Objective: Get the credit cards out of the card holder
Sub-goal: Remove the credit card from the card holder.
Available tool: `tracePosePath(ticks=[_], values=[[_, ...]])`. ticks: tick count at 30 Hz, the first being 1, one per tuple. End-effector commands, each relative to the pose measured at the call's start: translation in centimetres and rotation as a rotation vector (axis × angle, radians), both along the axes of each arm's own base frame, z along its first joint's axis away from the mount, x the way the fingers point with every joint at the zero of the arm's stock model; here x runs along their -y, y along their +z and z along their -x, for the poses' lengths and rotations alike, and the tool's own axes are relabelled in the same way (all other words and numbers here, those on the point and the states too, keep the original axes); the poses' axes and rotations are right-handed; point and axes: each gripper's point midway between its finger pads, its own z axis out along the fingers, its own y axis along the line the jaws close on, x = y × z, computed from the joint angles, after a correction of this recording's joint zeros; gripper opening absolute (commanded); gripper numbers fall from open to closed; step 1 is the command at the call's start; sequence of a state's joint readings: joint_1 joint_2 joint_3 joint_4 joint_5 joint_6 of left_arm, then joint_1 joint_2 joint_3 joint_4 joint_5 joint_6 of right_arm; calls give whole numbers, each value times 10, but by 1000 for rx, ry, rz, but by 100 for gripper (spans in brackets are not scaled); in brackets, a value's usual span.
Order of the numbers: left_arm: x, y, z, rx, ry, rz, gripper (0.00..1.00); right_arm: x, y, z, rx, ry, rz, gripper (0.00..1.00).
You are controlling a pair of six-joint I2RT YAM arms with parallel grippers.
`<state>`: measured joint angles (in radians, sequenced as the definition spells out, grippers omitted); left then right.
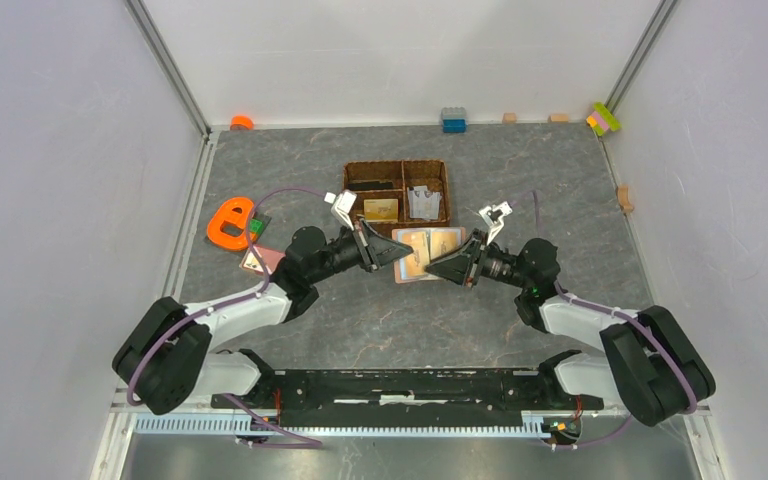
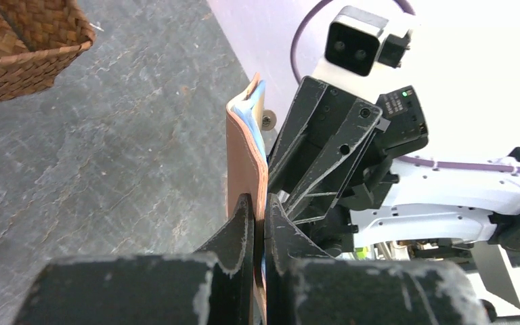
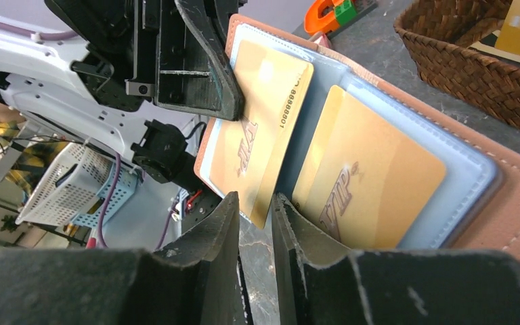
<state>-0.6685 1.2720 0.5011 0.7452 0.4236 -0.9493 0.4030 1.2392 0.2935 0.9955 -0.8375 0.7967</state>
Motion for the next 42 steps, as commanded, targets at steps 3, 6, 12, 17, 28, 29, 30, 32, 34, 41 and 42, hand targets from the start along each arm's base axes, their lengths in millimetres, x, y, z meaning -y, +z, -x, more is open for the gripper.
tracePosePath(ticks=[3, 6, 12, 17, 28, 29, 30, 32, 34, 41, 42], values=[[5, 39, 8, 59, -71, 143, 2, 0, 19, 13, 26, 58, -96, 29], [6, 36, 7, 48, -72, 139, 2, 0, 26, 17, 46, 68, -116, 24], [9, 36, 9, 45, -97, 150, 5, 2, 40, 25, 86, 85, -159, 14], [14, 39, 12, 43, -140, 182, 19, 2, 42, 25, 78, 87, -171, 0], [-1, 47, 11, 77, -85, 221, 22, 19, 37, 15, -17, 28, -236, 0], [-3, 49, 10, 84, -79, 228, 20, 20, 36, 14, -22, 23, -239, 0], [-4, 49, 10, 84, -74, 229, 18, 22, 36, 14, -26, 17, -241, 0], [-4, 48, 10, 84, -73, 226, 11, 22, 35, 13, -24, 14, -235, 0], [-3, 47, 9, 80, -79, 222, 7, 22, 35, 12, -16, 9, -224, 0], [3, 45, 10, 73, -106, 211, 6, 21, 30, 8, 17, -14, -178, 5], [4, 44, 10, 72, -108, 209, 5, 21, 31, 9, 21, -13, -177, 9]])
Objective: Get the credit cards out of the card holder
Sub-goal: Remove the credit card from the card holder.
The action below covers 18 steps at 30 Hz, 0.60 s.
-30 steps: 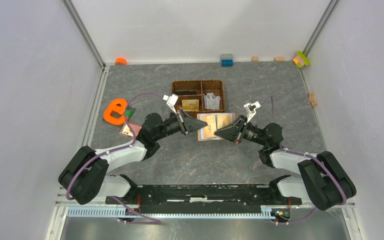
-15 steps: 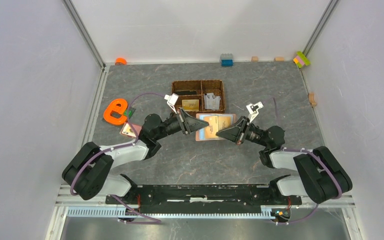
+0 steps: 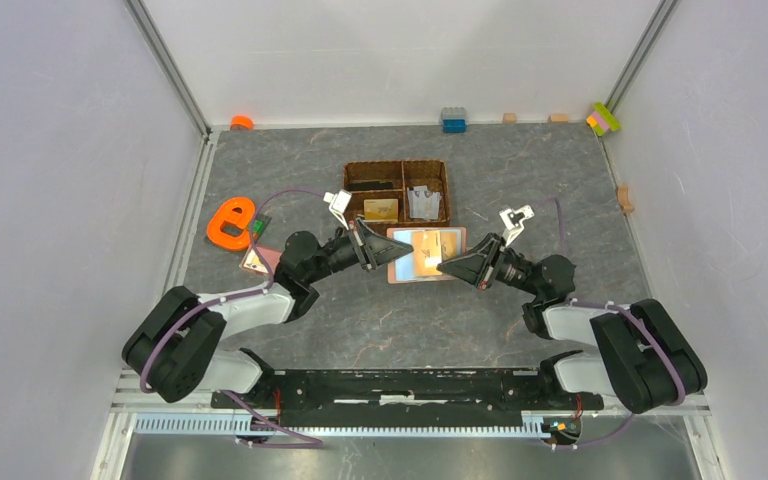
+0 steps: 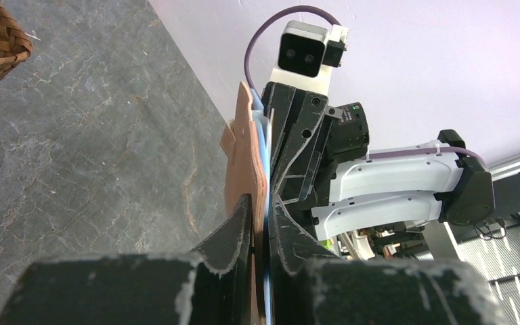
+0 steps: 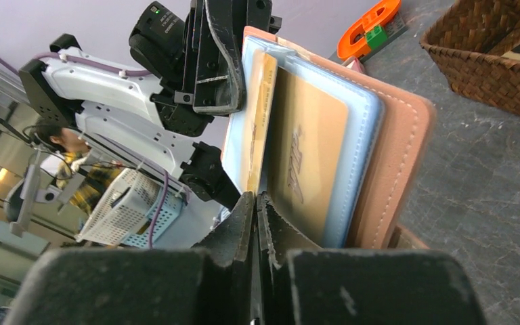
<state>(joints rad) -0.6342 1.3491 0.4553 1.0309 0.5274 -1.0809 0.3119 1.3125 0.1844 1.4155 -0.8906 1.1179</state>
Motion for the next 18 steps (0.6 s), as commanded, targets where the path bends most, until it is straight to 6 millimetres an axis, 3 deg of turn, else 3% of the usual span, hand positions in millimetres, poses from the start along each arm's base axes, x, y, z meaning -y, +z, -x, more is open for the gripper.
tracePosePath(ticks=[1, 7, 13, 18], values=[[4, 25, 4, 59, -32, 58, 4, 0, 11, -1, 101, -17, 5, 13], [17, 26, 13, 67, -96, 53, 2, -3, 10, 0, 108, -9, 16, 31], [27, 29, 23, 75, -155, 67, 2, -6, 6, 0, 101, 2, 30, 37], [28, 29, 25, 76, -167, 70, 2, -7, 6, 1, 101, 7, 29, 37]])
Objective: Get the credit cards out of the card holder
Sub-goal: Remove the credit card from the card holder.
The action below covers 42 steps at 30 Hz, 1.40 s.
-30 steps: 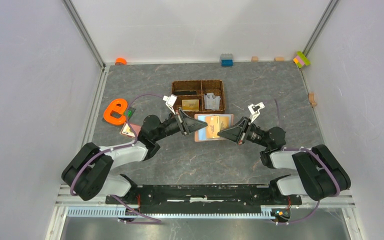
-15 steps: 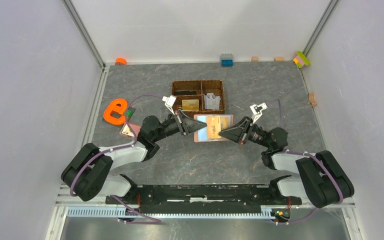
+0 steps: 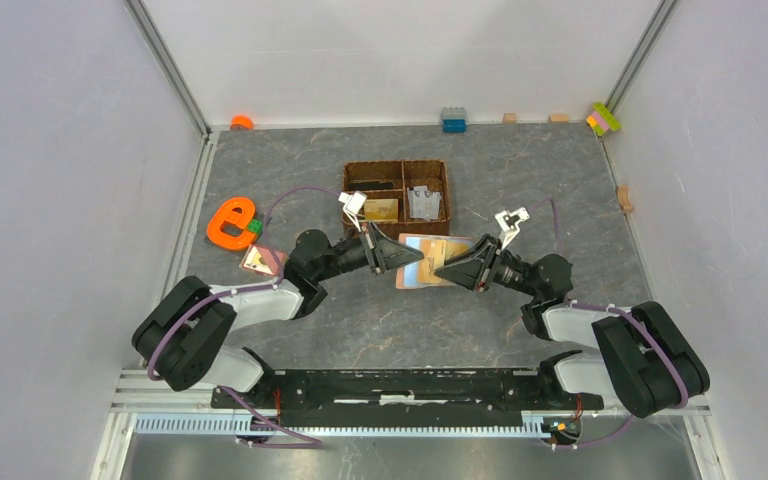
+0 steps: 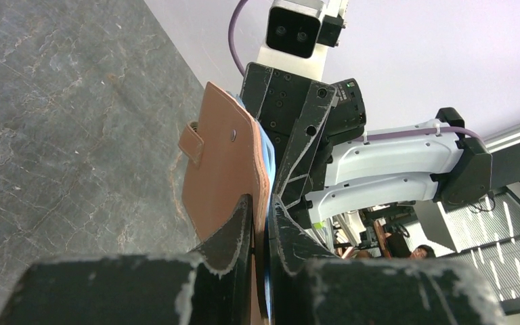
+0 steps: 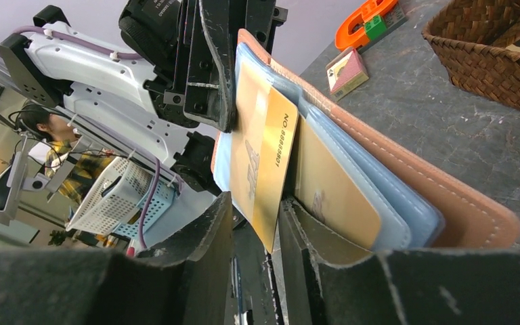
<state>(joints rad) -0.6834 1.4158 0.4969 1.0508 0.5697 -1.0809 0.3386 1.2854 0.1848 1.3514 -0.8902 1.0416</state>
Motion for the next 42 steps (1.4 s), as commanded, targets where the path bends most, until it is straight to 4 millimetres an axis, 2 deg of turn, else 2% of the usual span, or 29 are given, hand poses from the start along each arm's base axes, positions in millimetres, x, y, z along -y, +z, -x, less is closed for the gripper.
tracePosePath(ticks=[1, 5, 9, 13, 15, 20, 29, 33, 37, 42], values=[[8, 33, 12, 69, -77, 82, 2, -2, 11, -4, 62, -7, -8, 37], [8, 41, 18, 75, -109, 120, 2, -2, 8, -5, 47, -6, -5, 45], [7, 50, 25, 81, -149, 169, 2, -2, 10, -4, 50, -1, -15, 41], [7, 50, 25, 81, -151, 171, 2, -2, 14, -1, 58, 9, -31, 27], [7, 49, 25, 81, -145, 166, 2, -2, 18, 2, 65, 18, -47, 15], [4, 45, 18, 84, -96, 137, 2, -1, 21, 3, 70, 20, -59, 1], [-20, 41, -1, 70, 47, 131, 2, 6, 12, -6, 23, -25, -55, 0], [-29, 36, -9, 59, 108, 118, 2, 13, 5, -13, -3, -72, -43, 0], [-40, 32, -17, 63, 193, 73, 2, 26, -11, -27, -36, -162, 10, 0], [-49, 29, -21, 66, 258, 50, 2, 36, -18, -36, -20, -237, 66, 0]])
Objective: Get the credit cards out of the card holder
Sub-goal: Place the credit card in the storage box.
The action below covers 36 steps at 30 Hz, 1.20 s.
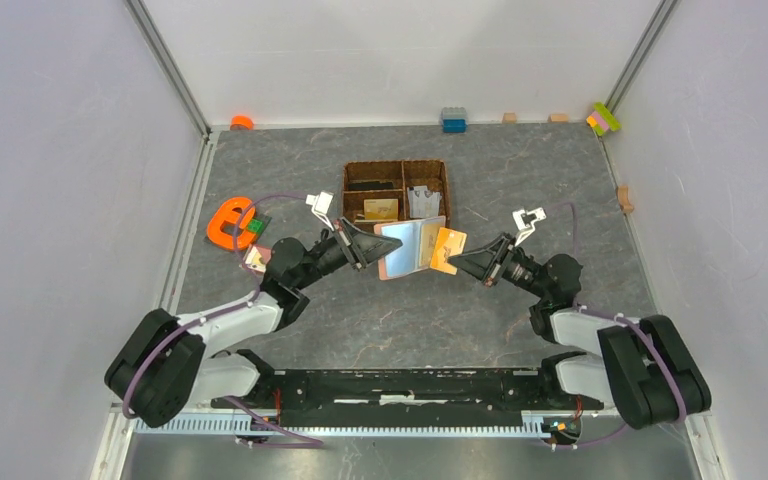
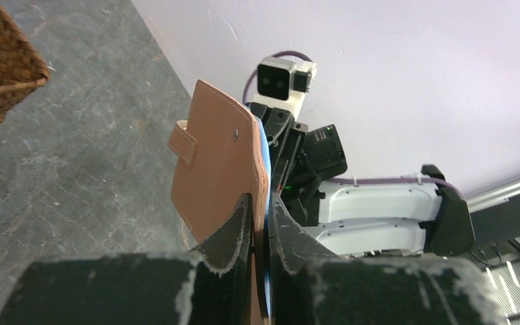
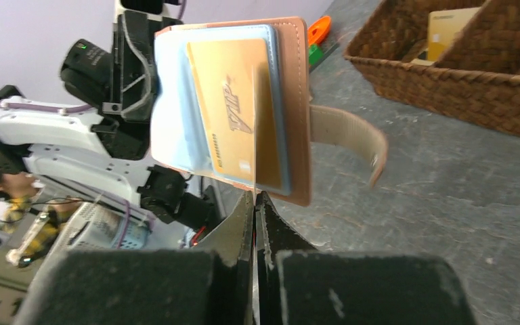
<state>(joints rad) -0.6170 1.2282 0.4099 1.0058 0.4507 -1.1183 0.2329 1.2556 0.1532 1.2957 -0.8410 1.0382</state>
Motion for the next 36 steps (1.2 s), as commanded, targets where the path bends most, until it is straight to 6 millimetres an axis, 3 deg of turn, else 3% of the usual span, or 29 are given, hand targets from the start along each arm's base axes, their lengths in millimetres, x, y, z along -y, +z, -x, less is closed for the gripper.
tracePosePath(ticks=[1, 9, 17, 26, 31, 36], values=[[-11, 4, -9, 57, 99, -30, 2, 11, -9, -14, 31, -100, 82, 0], [-38, -15, -28, 3, 296, -158, 2, 30, -18, -32, 76, -254, 234, 0], [-66, -25, -40, -41, 462, -219, 2, 44, -22, -43, 72, -361, 267, 0], [-109, -7, -35, -8, 651, -159, 2, 29, -20, -47, 90, -345, 302, 0], [-136, 4, -29, 12, 756, -108, 2, 22, -10, -62, 117, -395, 389, 0], [-151, 4, -26, 4, 811, -59, 2, 10, 4, -77, 134, -423, 511, 0]])
